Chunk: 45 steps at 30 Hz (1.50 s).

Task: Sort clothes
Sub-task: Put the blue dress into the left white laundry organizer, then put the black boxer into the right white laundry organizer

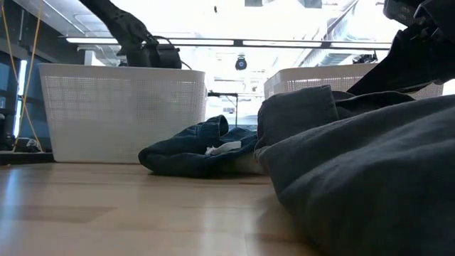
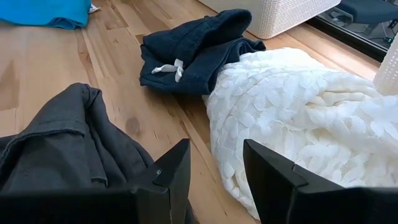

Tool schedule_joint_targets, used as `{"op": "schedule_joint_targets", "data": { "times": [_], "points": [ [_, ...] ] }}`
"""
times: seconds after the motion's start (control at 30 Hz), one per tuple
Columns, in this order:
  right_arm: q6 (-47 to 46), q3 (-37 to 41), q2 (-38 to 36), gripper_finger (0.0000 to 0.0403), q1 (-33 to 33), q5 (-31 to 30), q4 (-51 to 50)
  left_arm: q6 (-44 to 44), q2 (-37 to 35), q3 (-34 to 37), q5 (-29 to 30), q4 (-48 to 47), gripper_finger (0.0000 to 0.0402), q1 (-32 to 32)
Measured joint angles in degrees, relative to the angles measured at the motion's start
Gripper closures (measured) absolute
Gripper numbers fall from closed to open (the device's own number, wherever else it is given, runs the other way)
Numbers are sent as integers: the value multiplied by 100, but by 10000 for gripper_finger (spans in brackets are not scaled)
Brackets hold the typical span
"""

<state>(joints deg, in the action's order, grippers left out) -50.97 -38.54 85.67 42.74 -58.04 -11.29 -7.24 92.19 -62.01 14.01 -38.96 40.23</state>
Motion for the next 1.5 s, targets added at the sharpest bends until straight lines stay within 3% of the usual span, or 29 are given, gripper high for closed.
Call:
{"op": "schedule_joint_targets", "data": {
  "times": [0.13, 0.27, 0.47, 0.67, 0.83, 1.13, 1.33, 1.43, 1.5],
  "points": [
    [54, 0, 0, 270, 0, -8, 60, 99, -124, -153, -14, -257, 259, -16],
    [713, -239, 0, 270, 122, 56, 152, 226, -420, -566, -7, -924, 246, -24],
    [891, -1287, -37, 270, 365, 483, -1369, 619, -1230, -906, -35, -980, 245, -386],
    [-659, -2246, -37, 270, 639, 1824, -3656, 782, -2024, -908, -45, -520, 245, -1316],
    [-2067, -2328, -39, 270, 1074, 2966, -4594, 893, -2304, -908, -59, -259, 245, -2212],
    [-4530, -1565, -39, 270, 2127, 4364, -4311, 1082, -2294, -410, 17, 677, 245, -3484],
    [-6074, -1300, -37, 268, 2403, 5668, -4164, 1218, -2298, 161, 23, 1461, 245, -3993],
    [-6155, -1309, -37, 253, 2428, 5819, -4149, 1265, -2294, 391, 23, 1684, 245, -4140],
    [-6151, -1309, -36, 235, 2427, 5586, -4114, 1305, -2300, 537, 26, 1812, 245, -4198]
  ]
}}
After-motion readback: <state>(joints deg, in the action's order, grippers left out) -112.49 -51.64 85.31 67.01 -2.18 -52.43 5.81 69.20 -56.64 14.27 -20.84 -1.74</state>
